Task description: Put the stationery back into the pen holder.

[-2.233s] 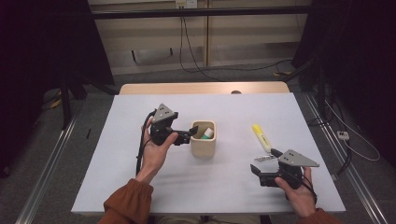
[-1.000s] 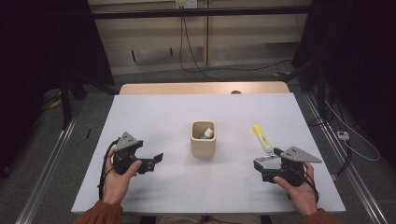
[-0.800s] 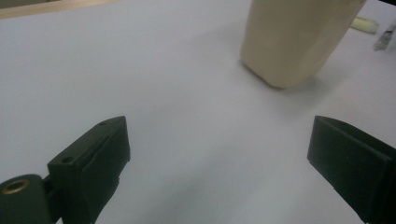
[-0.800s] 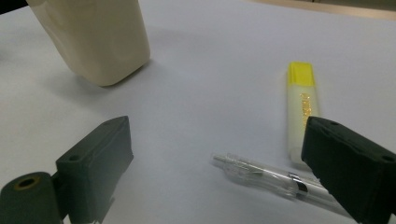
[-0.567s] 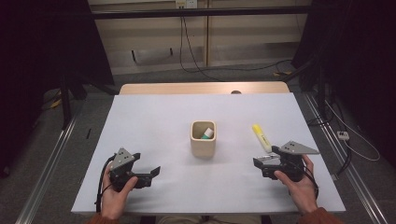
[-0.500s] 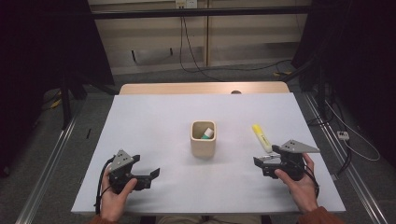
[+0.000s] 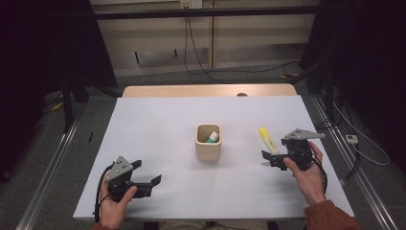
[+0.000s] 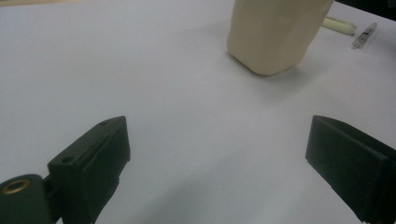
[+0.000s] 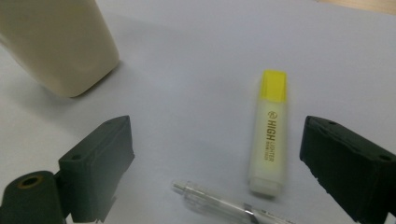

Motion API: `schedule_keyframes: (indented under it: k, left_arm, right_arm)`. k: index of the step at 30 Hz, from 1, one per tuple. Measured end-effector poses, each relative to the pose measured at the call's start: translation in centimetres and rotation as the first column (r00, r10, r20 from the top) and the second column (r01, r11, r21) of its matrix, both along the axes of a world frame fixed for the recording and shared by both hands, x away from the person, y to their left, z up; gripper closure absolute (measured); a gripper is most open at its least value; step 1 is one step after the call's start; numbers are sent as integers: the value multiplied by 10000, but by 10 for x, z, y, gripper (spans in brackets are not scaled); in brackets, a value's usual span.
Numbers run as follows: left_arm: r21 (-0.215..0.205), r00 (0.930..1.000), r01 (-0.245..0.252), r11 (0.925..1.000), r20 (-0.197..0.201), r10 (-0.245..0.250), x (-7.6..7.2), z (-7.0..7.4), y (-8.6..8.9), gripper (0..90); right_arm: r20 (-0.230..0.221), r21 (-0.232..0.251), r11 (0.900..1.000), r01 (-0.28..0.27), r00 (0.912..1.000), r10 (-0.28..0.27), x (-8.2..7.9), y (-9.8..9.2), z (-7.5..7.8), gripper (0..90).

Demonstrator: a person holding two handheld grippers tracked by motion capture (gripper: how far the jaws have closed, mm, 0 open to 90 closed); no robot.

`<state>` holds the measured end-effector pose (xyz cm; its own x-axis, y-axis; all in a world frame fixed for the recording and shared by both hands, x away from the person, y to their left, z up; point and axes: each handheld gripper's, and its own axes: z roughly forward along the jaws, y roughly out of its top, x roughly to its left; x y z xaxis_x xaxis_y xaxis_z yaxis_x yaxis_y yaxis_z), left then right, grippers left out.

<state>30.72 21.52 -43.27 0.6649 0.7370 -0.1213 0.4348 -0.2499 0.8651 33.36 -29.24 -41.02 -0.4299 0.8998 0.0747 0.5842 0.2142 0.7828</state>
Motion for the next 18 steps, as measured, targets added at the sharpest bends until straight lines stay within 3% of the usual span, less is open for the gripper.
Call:
schedule_keyframes:
  k: [7, 10, 18]
  left_arm:
    - [53, 10000, -26, 10000, -17, 26, 0, 0, 1, 65]
    - [6, 10000, -59, 10000, -14, 59, 0, 0, 2, 65]
    - [7, 10000, -91, 10000, -32, 91, 0, 0, 2, 65]
  right_arm:
    - [-432, -115, 9998, 156, 9989, -161, 22, -5, 5, 87]
    - [-869, 167, 9999, -12, 9962, 26, 31, -6, 6, 102]
    - [-1184, -361, 9993, -107, 9929, 64, 52, -2, 7, 102]
